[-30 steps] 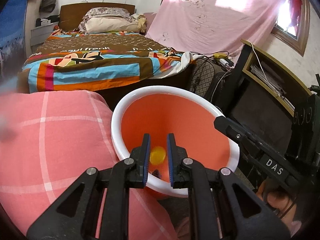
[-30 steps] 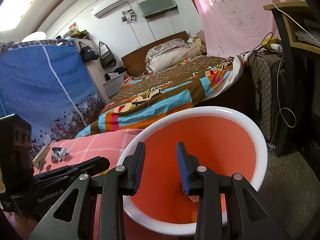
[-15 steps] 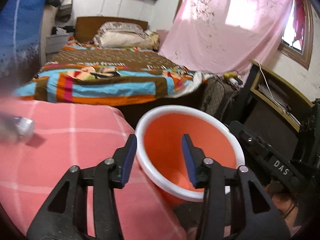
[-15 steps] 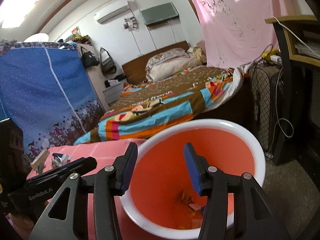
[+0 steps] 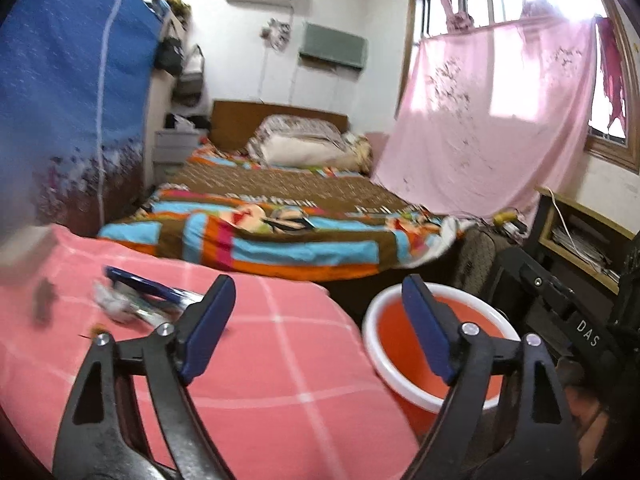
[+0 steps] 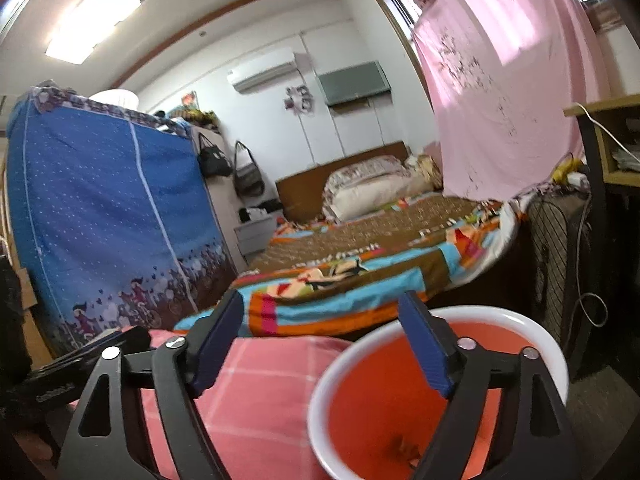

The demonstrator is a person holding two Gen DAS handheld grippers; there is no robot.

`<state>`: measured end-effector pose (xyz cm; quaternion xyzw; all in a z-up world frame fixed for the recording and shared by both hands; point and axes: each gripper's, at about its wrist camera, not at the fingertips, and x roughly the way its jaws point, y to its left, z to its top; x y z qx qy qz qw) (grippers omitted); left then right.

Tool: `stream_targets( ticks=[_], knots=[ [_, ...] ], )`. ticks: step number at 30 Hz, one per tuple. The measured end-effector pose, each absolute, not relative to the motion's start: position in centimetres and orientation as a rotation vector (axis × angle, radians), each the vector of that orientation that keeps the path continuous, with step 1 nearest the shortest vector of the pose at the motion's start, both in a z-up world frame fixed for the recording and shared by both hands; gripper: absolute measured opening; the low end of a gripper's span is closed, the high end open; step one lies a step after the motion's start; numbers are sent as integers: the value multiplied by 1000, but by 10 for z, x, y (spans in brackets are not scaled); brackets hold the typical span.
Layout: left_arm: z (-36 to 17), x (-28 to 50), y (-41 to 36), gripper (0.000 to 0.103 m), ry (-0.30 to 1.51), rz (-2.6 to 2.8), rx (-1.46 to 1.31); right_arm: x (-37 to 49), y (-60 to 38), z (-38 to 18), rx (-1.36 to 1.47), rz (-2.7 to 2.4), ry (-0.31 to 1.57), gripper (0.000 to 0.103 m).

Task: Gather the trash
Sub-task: 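Move both tools back over the trash on the bedspread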

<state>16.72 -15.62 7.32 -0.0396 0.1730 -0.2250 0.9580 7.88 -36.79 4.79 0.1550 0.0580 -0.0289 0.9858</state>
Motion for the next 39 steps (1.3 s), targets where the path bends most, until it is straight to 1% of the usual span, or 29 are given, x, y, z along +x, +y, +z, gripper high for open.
stream_targets(
  ticks=[1, 2, 3, 5, 14, 19, 33, 39],
  knots=[
    [75, 165, -150, 93, 338, -440, -83, 79, -364, 49, 309, -52, 104, 85],
    [76, 165, -144, 98, 328, -422, -87, 81, -359, 51, 306, -42, 90, 88],
    [77, 165, -137, 103, 316, -404, -95, 82, -354, 52, 303, -33, 78, 94],
    [78, 163, -121, 103, 283, -353, -119, 83, -344, 54, 296, -22, 45, 103],
    [75, 162, -65, 103, 225, -217, -175, 92, -304, 59, 283, 56, -58, 103],
    [71, 156, -38, 103, 187, -154, -167, 102, -274, 59, 255, 105, -79, 103],
    [53, 166, 26, 103, 149, -45, -114, 150, -207, 48, 156, 215, 9, 103],
    [42, 191, 38, 103, 223, -6, -67, 171, -197, 47, 117, 220, 50, 103]
  ],
)
